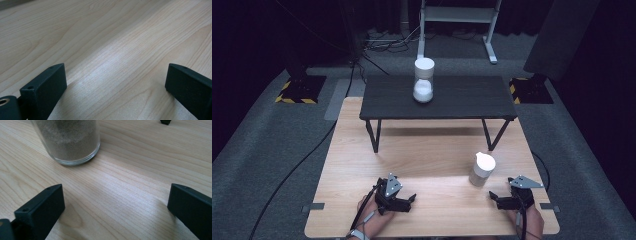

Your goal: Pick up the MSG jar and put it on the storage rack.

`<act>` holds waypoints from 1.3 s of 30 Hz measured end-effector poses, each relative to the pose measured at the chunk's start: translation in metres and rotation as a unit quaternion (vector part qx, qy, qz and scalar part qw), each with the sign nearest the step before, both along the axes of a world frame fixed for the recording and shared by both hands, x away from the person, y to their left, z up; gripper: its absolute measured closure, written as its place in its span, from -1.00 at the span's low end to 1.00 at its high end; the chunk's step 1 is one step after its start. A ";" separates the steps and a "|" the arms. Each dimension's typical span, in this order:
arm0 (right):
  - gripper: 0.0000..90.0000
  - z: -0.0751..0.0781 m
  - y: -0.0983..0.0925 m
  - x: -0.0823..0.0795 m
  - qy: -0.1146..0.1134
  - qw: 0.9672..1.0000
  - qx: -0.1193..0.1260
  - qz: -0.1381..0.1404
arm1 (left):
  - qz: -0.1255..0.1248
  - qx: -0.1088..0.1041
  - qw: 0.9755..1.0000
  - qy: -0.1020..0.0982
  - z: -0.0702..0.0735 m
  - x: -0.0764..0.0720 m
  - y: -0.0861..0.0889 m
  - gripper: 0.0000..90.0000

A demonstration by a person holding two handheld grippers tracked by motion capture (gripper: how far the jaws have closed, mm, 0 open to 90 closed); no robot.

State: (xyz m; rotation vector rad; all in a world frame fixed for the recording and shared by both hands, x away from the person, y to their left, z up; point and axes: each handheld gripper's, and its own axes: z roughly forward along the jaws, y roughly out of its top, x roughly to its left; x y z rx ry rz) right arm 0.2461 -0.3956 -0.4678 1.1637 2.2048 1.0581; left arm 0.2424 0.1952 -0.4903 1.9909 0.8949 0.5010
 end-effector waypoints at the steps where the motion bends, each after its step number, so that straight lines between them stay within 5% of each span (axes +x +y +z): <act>1: -0.98 0.000 0.000 0.000 0.000 1.000 0.000 0.000 | 0.000 0.000 1.000 0.000 0.000 0.000 0.000 -0.92; 39: -0.98 0.000 0.000 0.000 0.000 1.000 0.000 0.002 | 0.003 0.000 1.000 0.001 0.000 -0.001 -0.005 -0.94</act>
